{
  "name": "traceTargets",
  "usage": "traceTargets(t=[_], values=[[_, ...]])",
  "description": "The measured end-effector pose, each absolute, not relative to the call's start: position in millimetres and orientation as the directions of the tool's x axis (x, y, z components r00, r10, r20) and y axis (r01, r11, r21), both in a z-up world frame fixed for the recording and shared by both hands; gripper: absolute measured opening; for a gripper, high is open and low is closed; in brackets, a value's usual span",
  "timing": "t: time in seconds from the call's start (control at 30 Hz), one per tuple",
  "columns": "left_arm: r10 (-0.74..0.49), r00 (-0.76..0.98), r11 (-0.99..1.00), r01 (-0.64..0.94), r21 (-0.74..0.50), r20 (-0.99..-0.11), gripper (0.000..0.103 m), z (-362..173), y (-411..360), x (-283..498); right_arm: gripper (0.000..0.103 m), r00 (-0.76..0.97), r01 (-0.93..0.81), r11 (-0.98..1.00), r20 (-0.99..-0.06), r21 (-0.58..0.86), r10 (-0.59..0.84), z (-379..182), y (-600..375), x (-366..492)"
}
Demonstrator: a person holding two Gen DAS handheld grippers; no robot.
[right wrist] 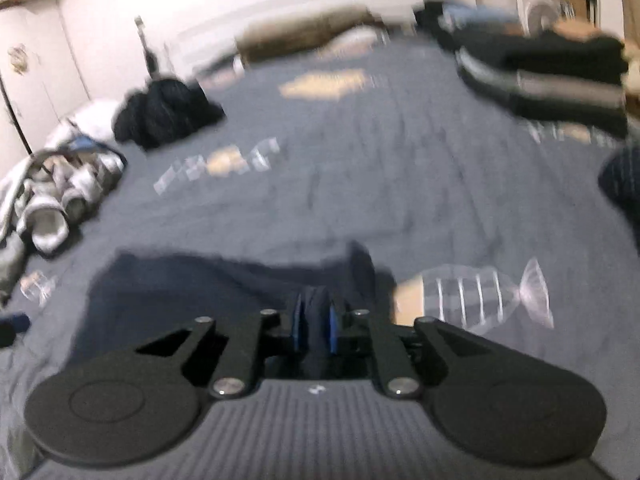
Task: Fold clothes
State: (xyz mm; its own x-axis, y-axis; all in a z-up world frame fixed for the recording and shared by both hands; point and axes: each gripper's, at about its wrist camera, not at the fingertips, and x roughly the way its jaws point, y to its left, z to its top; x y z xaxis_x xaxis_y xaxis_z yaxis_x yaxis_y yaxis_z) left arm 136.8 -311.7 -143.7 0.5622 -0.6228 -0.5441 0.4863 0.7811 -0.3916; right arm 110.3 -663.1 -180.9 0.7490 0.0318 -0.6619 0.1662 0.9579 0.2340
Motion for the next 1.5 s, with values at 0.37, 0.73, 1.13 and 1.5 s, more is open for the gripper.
traceTargets(t=[0.37, 0.73, 1.13, 1.5], values=[[-0.623, 0.524, 0.775, 0.516, -0.365, -0.581, 0.078, -154, -323, 134, 0.034, 0.736, 0.154, 0.878, -0.646, 0.453, 0.204, -177, -695, 83], [-0.604, 0.537, 0.789, 0.506, -0.348, -0.589, 0.078, -159, -326, 136, 0.009, 0.797, 0.027, 0.986, -0.599, 0.166, 0.079, -148, -657, 64], [-0.591, 0.521, 0.797, 0.496, -0.345, -0.616, 0.078, -164, -326, 138, 0.031, 0.735, 0.166, 0.907, -0.662, 0.387, 0.148, -152, -681, 19], [-0.597, 0.527, 0.792, 0.504, -0.343, -0.604, 0.078, -156, -328, 127, 0.035, 0.714, 0.242, 0.873, -0.687, 0.423, 0.135, -173, -643, -75]])
